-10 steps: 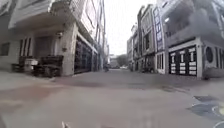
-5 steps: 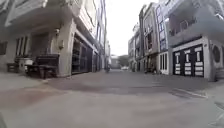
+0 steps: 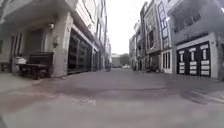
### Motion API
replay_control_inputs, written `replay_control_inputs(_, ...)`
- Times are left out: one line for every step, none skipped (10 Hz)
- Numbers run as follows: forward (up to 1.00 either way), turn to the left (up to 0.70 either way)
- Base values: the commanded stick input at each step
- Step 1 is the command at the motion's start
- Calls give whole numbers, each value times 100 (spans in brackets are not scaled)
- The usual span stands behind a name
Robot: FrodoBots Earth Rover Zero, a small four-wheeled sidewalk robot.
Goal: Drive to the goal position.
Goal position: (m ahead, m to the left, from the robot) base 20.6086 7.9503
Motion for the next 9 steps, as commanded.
replay_control_inputs(100, -34)
replay_control_inputs(100, -34)
replay_control_inputs(100, -34)
replay_control_inputs(100, -34)
replay_control_inputs(100, -3)
replay_control_inputs(100, 6)
replay_control_inputs(100, 6)
replay_control_inputs(100, 6)
replay_control_inputs(100, 6)
